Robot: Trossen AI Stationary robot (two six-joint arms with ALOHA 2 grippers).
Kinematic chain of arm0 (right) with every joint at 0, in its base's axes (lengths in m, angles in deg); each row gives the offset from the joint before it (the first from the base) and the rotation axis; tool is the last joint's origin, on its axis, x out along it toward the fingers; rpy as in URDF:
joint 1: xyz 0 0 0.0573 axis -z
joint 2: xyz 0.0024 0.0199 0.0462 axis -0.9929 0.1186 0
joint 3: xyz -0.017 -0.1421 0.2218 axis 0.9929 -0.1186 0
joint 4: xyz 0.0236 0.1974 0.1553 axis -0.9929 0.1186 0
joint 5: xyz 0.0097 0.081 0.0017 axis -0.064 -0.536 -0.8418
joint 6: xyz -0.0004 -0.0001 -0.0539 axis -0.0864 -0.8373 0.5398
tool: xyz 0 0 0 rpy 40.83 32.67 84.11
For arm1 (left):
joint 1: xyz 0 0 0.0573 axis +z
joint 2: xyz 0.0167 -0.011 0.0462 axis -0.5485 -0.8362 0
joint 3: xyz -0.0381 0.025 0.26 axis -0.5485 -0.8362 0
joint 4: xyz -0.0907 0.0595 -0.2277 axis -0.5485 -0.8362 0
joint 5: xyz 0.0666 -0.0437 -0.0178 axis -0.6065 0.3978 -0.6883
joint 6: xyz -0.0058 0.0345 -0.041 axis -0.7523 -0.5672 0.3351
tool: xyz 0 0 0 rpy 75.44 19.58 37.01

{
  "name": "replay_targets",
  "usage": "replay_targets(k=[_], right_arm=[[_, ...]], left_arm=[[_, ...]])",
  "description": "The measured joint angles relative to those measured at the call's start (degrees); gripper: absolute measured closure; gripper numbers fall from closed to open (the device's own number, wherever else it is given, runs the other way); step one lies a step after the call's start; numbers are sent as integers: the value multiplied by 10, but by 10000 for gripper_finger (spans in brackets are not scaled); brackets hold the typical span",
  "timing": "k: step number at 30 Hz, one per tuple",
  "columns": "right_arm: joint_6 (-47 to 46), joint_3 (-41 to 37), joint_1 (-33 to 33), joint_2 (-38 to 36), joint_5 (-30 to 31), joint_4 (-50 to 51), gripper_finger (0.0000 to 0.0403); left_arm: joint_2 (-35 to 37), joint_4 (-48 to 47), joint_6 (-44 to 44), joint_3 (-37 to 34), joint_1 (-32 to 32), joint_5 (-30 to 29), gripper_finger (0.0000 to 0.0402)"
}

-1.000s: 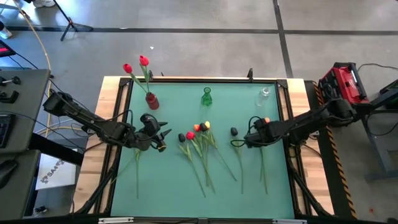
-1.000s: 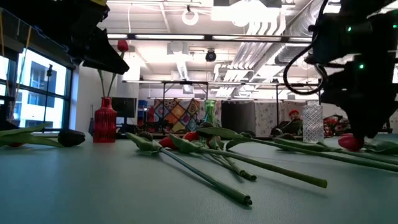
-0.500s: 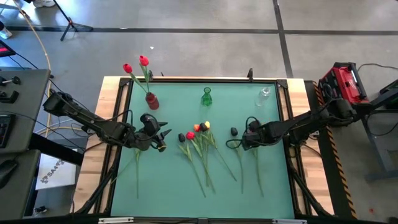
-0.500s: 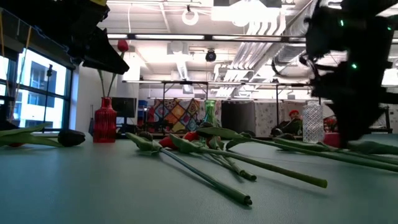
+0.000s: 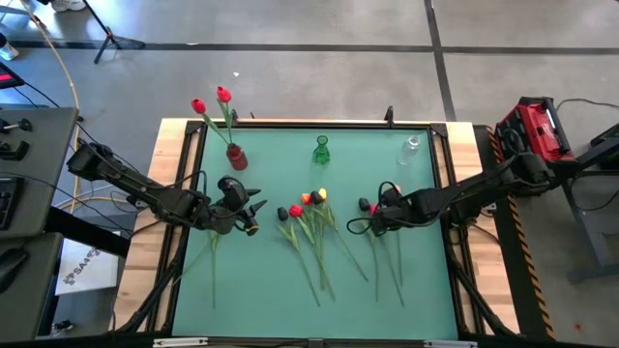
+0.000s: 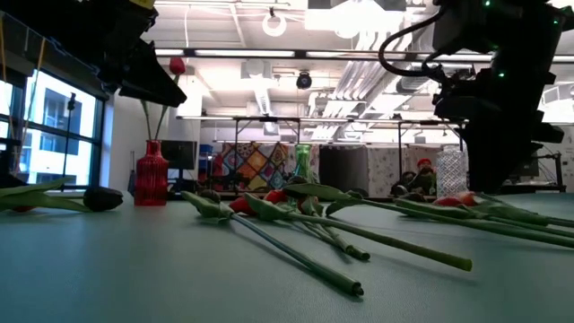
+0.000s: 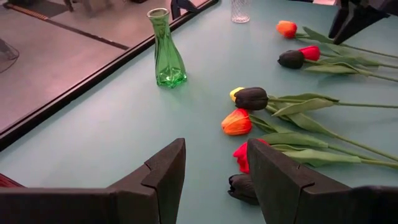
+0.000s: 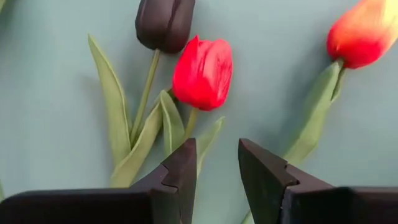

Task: Sort flowers into vase by color
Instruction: Put the red tulip into the red vase

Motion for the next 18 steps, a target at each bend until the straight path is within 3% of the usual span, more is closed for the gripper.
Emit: replay_targets(k=[11,18], right_arm=[[0,-11,0,22,26,-52,309],[49,-12,18,73,-5,-88,311]], left_arm=[[0,0,0,0,0,0,243],[0,-4,6,0,0,9,243]])
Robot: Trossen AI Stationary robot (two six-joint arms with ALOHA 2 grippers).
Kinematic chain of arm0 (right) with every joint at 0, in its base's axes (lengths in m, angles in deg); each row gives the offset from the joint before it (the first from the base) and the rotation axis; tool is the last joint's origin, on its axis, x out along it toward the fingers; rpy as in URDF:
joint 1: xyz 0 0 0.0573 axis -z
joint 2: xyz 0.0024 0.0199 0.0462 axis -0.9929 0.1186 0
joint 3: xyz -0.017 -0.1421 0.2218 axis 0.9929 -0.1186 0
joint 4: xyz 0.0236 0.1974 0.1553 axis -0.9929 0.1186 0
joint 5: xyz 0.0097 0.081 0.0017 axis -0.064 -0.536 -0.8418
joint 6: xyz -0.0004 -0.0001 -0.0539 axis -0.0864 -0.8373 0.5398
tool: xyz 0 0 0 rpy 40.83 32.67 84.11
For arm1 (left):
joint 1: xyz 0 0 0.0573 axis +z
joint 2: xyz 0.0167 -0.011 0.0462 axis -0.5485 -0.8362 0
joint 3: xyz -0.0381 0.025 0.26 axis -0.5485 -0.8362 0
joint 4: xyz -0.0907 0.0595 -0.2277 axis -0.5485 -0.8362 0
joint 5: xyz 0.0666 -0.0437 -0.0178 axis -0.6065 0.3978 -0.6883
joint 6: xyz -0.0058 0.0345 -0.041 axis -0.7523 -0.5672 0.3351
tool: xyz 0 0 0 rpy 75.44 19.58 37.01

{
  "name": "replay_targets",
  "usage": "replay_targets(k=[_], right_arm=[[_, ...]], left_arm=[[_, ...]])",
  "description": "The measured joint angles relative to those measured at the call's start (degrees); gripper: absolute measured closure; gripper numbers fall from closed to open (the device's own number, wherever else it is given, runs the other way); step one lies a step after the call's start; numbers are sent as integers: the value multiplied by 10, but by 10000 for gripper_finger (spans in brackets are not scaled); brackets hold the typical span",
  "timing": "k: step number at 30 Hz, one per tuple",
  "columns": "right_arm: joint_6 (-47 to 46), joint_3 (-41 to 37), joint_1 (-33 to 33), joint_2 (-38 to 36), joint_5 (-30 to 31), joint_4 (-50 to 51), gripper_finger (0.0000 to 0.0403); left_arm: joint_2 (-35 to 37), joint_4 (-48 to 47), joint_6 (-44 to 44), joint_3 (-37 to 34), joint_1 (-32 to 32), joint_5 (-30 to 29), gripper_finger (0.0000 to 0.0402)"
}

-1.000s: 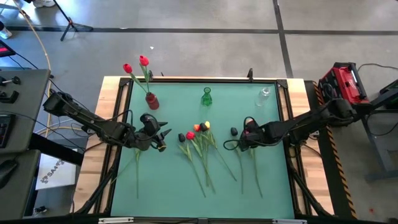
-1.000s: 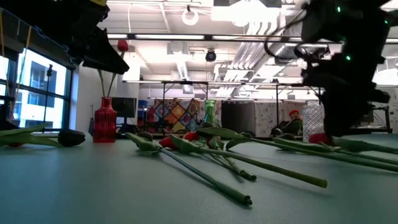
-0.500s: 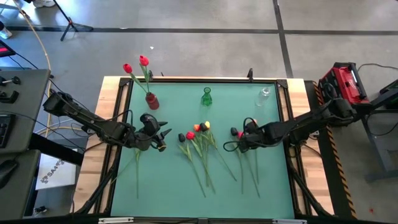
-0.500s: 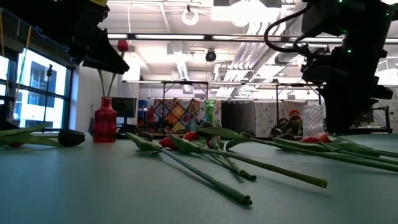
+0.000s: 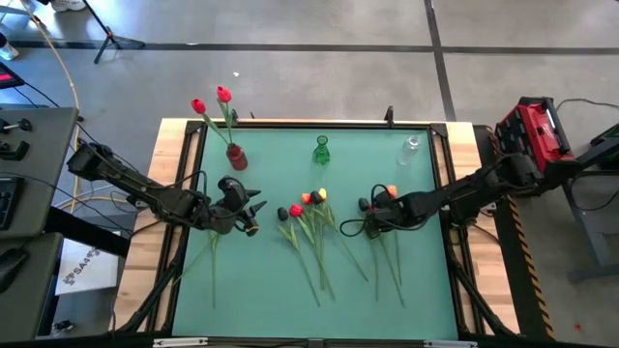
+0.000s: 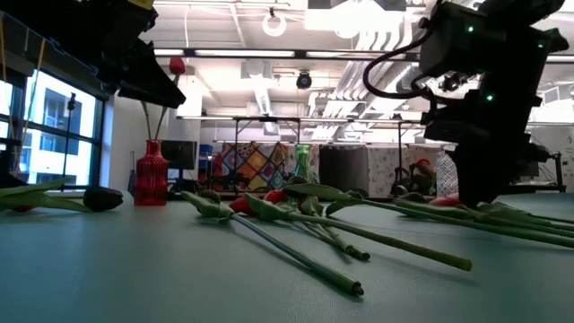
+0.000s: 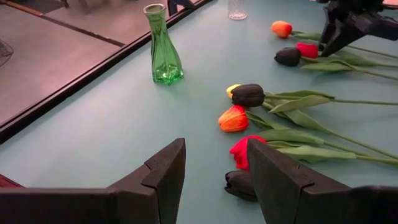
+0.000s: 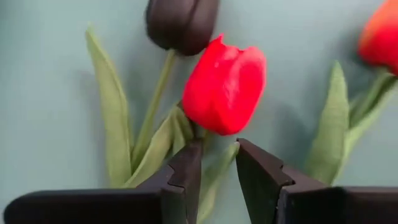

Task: Sort flowers into vase by color
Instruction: Put the red tulip into the red vase

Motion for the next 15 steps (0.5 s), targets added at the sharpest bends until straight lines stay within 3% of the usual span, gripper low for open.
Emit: replay_targets(k=[10,15], right_arm=[[33,0,2,18,-21,-35,323],[33,0,2,18,-14,-25,371]], left_arm=[[0,1,0,0,0,-1,243],[0,2,0,0,0,-2,243]])
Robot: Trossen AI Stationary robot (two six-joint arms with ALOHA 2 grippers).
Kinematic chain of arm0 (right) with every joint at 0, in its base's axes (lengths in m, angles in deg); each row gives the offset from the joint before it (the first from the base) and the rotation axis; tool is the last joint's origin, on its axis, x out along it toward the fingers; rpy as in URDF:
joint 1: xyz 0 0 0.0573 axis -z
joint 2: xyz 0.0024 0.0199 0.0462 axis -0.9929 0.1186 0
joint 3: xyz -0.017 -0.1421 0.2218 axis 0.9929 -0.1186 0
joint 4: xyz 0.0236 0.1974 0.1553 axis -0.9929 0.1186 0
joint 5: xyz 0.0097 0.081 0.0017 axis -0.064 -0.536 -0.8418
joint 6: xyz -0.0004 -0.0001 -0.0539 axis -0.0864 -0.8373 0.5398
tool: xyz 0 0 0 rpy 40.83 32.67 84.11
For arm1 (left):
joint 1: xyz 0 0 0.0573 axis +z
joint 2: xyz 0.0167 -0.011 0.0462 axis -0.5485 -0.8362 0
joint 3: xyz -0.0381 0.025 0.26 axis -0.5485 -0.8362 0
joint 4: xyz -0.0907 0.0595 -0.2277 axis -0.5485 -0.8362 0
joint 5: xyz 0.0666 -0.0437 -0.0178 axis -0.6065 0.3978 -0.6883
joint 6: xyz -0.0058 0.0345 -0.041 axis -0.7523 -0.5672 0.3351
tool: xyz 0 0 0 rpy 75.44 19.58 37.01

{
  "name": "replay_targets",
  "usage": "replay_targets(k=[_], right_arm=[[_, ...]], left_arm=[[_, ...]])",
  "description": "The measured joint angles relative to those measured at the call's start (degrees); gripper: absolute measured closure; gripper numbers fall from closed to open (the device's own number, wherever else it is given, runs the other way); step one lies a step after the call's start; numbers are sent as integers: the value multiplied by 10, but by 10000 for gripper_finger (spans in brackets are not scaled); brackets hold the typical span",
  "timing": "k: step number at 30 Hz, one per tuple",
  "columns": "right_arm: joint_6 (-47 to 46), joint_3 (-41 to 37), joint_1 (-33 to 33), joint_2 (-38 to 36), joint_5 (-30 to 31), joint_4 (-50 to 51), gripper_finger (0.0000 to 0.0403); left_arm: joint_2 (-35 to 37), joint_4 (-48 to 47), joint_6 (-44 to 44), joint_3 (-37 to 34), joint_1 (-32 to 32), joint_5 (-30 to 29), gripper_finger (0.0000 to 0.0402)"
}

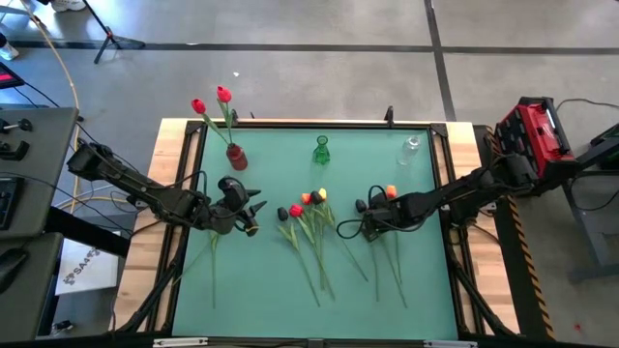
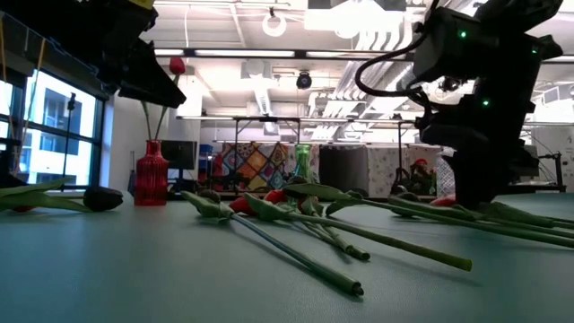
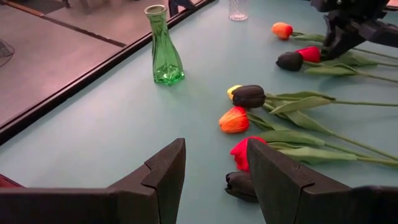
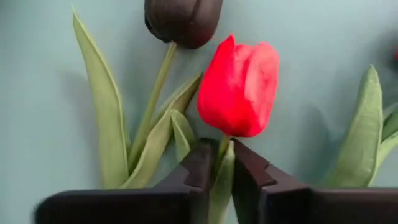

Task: Sort flowers into vase by color
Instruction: Put the red tulip into the red vase

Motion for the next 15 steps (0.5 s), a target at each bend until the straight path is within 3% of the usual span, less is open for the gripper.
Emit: replay_targets(k=[2,6,15], right_arm=[[1,0,0,-3,6,3,394],[5,4,0,-21,29,6,391],[76,19,-2,-110,146,-62,401]], left_arm=[[0,0,0,0,0,0,243],[0,3,10,0,0,0,243],[-34,73,14,0,0,23,243]])
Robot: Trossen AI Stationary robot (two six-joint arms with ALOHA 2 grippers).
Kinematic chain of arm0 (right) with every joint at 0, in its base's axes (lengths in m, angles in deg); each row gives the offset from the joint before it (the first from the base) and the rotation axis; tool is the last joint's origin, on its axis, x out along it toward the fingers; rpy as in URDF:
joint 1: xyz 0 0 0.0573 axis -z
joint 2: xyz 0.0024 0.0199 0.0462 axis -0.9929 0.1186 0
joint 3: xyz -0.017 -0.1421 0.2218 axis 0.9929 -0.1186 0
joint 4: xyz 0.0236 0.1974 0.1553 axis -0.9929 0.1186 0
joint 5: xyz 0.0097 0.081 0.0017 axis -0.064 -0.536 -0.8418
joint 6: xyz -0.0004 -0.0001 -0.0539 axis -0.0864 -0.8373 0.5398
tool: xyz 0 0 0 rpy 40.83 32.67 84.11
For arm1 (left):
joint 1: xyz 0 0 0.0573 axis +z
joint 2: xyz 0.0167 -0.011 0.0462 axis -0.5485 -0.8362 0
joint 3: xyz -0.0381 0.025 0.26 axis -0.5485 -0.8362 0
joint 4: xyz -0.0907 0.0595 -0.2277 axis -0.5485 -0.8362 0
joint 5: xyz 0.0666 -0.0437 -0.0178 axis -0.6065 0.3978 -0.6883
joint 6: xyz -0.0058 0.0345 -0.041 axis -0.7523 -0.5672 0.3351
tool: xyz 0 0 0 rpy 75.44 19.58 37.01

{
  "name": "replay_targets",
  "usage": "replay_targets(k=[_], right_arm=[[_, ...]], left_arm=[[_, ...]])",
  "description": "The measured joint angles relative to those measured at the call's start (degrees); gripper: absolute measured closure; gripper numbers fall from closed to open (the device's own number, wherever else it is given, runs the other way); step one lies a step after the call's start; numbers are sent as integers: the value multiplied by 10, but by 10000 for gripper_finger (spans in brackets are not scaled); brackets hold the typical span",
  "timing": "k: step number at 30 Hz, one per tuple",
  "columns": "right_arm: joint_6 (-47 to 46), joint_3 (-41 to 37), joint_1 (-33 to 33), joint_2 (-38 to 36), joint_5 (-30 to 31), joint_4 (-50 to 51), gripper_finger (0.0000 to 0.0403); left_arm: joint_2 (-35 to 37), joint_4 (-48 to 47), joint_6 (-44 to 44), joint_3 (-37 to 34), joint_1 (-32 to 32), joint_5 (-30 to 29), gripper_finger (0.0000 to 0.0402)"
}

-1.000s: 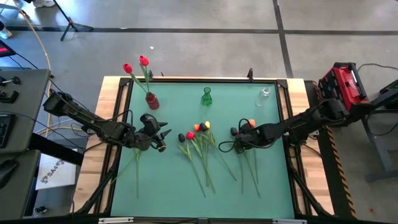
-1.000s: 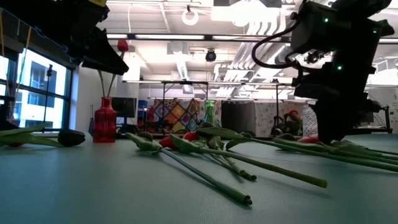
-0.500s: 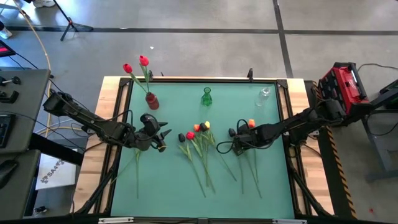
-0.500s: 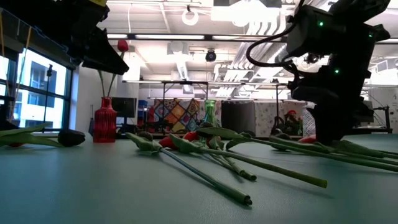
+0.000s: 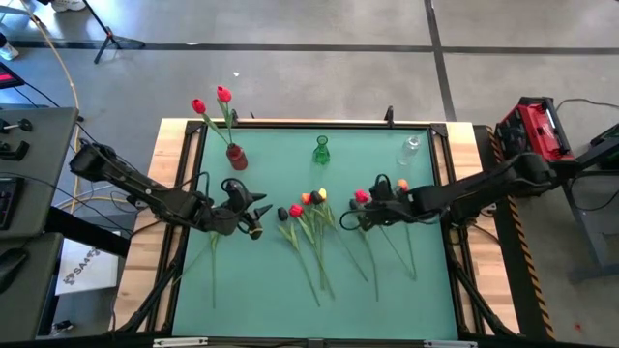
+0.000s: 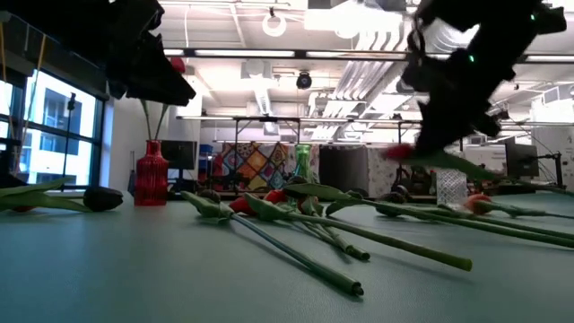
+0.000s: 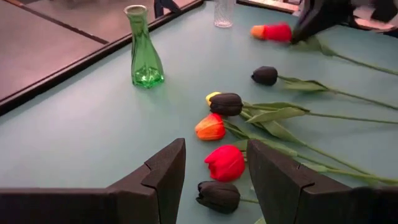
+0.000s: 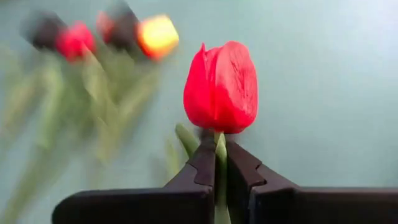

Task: Sort flowers into vase by color
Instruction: Put the red tulip into the red vase

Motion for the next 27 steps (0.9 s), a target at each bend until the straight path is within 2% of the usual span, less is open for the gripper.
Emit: replay_targets(k=[6,12,14,20,23,27], right_arm=[[112,0,-10,-33,93,-144,402],[271,-3,-19,-19,145,-357,402],[332,-9,-25,-3,143,-455,402],[482,-15,-30,46,58,-675,402],[543,-15,-29,68,29,-752,403],[616,-15,-29,73,26,-805,403]], left_arm=[[-45,105,-39,0,0,-2,243],[-73,212,-128,0,8,15,243],[-77,235,-145,0,19,41,243],[-86,308,-192,0,49,129,243],[-86,350,-223,0,58,168,243],[-86,381,-241,0,71,192,243]])
